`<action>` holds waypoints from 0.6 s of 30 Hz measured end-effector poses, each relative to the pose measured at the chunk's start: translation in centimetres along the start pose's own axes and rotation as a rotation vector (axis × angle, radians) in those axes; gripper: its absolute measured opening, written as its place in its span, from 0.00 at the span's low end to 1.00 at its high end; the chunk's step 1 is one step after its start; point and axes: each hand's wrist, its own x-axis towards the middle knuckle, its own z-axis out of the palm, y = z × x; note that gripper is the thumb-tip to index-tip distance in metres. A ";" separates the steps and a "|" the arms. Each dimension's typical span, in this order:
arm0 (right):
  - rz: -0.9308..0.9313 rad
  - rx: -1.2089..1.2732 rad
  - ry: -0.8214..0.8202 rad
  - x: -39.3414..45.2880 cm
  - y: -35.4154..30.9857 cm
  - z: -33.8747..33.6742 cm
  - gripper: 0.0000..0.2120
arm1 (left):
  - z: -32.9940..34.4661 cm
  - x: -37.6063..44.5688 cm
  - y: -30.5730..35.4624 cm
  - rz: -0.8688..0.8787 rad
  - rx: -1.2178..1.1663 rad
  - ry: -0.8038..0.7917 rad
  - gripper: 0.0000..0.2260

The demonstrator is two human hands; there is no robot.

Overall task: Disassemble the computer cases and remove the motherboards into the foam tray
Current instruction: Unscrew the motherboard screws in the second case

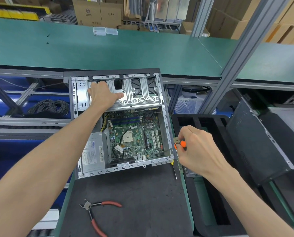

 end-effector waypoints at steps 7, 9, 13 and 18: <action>0.000 0.009 0.009 -0.3 0.0 -0.2 0.05 | 0.1 0.2 -0.1 0.007 0.020 0.002 0.27; -0.001 0.008 0.009 -0.3 0.0 -0.3 0.05 | 0.2 0.2 -0.1 0.009 0.019 0.003 0.27; -0.005 0.011 0.016 -0.3 0.0 -0.2 0.05 | 0.2 0.2 -0.1 0.007 0.019 0.009 0.27; -0.006 0.003 0.011 -0.3 -0.1 -0.2 0.05 | 0.1 0.3 -0.2 0.009 0.023 0.008 0.27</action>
